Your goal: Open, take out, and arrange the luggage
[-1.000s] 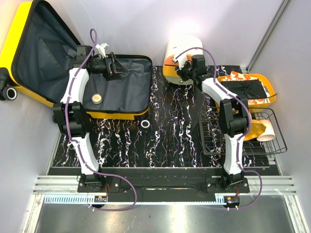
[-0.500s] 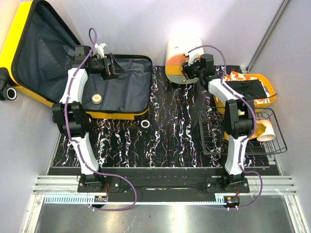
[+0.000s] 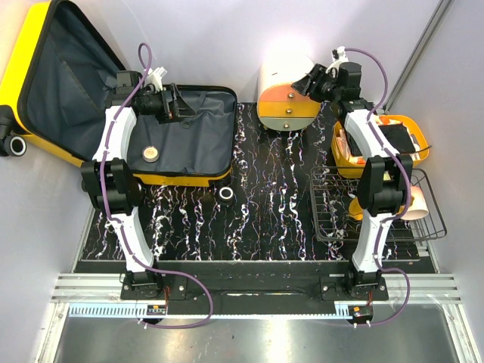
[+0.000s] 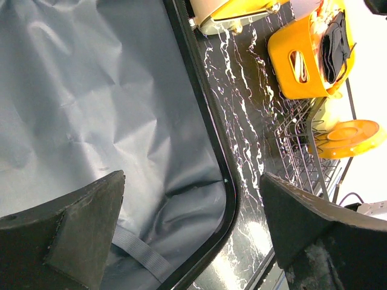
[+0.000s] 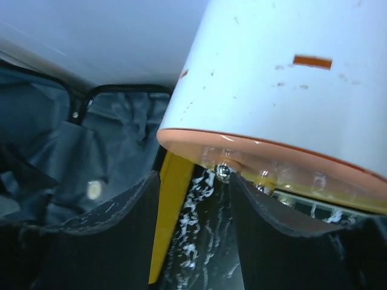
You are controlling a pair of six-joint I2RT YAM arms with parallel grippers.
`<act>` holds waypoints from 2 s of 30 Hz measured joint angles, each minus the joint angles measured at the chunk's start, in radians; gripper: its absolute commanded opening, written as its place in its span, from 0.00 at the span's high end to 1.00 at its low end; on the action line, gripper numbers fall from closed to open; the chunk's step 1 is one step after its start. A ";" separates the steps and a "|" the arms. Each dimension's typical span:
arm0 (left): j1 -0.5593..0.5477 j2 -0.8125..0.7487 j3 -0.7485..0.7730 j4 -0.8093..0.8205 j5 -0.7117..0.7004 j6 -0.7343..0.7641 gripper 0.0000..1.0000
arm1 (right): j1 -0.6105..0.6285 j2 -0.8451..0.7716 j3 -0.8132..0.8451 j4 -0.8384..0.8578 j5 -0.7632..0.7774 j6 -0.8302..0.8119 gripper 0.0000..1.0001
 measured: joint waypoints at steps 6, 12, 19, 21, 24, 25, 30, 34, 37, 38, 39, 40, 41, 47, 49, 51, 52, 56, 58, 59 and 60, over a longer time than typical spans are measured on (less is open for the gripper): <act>0.000 -0.001 -0.002 0.005 -0.010 0.006 0.03 | -0.010 0.089 0.043 -0.080 -0.052 0.205 0.42; 0.000 -0.029 -0.051 0.043 -0.014 -0.007 0.03 | -0.011 0.133 0.049 -0.124 -0.065 0.311 0.44; 0.000 -0.047 -0.076 0.080 -0.015 -0.037 0.03 | -0.011 0.156 0.094 -0.126 -0.068 0.368 0.46; 0.000 -0.047 -0.076 0.087 -0.018 -0.042 0.03 | -0.011 0.170 0.125 -0.121 -0.070 0.385 0.46; 0.000 -0.047 -0.076 0.095 -0.025 -0.047 0.03 | -0.011 0.187 0.155 -0.112 -0.071 0.403 0.48; 0.000 -0.047 -0.076 0.098 -0.028 -0.048 0.03 | -0.011 0.192 0.162 -0.110 -0.071 0.409 0.49; 0.000 -0.047 -0.076 0.103 -0.040 -0.058 0.03 | -0.011 0.205 0.170 -0.109 -0.073 0.431 0.63; 0.000 -0.047 -0.076 0.104 -0.051 -0.066 0.03 | -0.013 0.210 0.168 -0.112 -0.084 0.440 0.79; 0.000 -0.047 -0.076 0.104 -0.052 -0.070 0.03 | -0.018 0.208 0.142 -0.095 -0.101 0.450 0.83; 0.000 -0.047 -0.076 0.104 -0.052 -0.070 0.03 | -0.020 0.204 0.129 -0.077 -0.108 0.455 0.84; 0.000 -0.047 -0.076 0.104 -0.052 -0.071 0.03 | -0.021 0.197 0.111 -0.060 -0.116 0.457 0.84; 0.000 -0.047 -0.076 0.104 -0.052 -0.072 0.03 | -0.021 0.188 0.091 -0.048 -0.124 0.462 0.85; 0.000 -0.047 -0.076 0.104 -0.052 -0.073 0.03 | -0.022 0.179 0.077 -0.041 -0.132 0.466 0.85; 0.000 -0.047 -0.076 0.104 -0.052 -0.073 0.03 | -0.025 0.116 -0.036 0.016 -0.177 0.472 0.94; 0.000 -0.047 -0.076 0.104 -0.052 -0.073 0.03 | -0.027 0.109 -0.051 0.026 -0.191 0.470 0.94; 0.000 -0.047 -0.076 0.104 -0.052 -0.074 0.03 | -0.029 0.106 -0.061 0.035 -0.203 0.468 0.95; 0.000 -0.047 -0.076 0.104 -0.052 -0.074 0.03 | -0.029 0.105 -0.066 0.041 -0.207 0.468 0.95; 0.000 -0.047 -0.076 0.103 -0.052 -0.074 0.03 | -0.030 0.083 -0.106 0.067 -0.226 0.465 0.95; 0.000 -0.047 -0.077 0.104 -0.052 -0.074 0.03 | -0.029 0.065 -0.134 0.072 -0.232 0.462 0.92; 0.000 -0.048 -0.081 0.105 -0.052 -0.074 0.03 | -0.028 0.055 -0.147 0.074 -0.233 0.461 0.91; 0.000 -0.049 -0.087 0.106 -0.052 -0.073 0.02 | -0.027 0.046 -0.158 0.073 -0.234 0.459 0.90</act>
